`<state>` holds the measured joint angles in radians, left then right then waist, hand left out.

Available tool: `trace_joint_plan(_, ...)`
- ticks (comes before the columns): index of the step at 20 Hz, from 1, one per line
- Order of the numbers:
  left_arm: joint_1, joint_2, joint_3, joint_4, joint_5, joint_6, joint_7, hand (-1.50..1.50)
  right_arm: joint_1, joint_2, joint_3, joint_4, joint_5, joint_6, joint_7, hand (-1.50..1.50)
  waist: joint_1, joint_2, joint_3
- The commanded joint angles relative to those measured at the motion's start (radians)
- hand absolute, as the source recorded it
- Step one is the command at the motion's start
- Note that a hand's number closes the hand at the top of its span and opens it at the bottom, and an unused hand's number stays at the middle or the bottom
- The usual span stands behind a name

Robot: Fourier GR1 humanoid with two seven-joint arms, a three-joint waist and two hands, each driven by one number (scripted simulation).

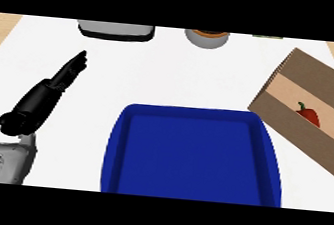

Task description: Pick the bell pepper from the tray and place it in the cardboard box

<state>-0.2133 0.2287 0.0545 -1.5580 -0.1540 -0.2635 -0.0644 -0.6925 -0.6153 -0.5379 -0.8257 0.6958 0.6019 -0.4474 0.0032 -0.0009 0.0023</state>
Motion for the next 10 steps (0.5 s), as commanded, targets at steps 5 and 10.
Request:
trace_joint_plan(5,-0.052,0.004,0.013,0.004,0.009,-0.001,0.016,0.00,-0.146,-0.012,-0.351,0.230,-0.293,0.011,0.225,-1.50,0.003,0.005,-0.001)
trace_joint_plan(10,-0.019,-0.004,-0.004,-0.002,0.009,-0.018,-0.007,0.00,-0.109,-0.158,-0.407,0.375,-0.333,-0.012,0.162,-1.50,0.020,0.013,0.000)
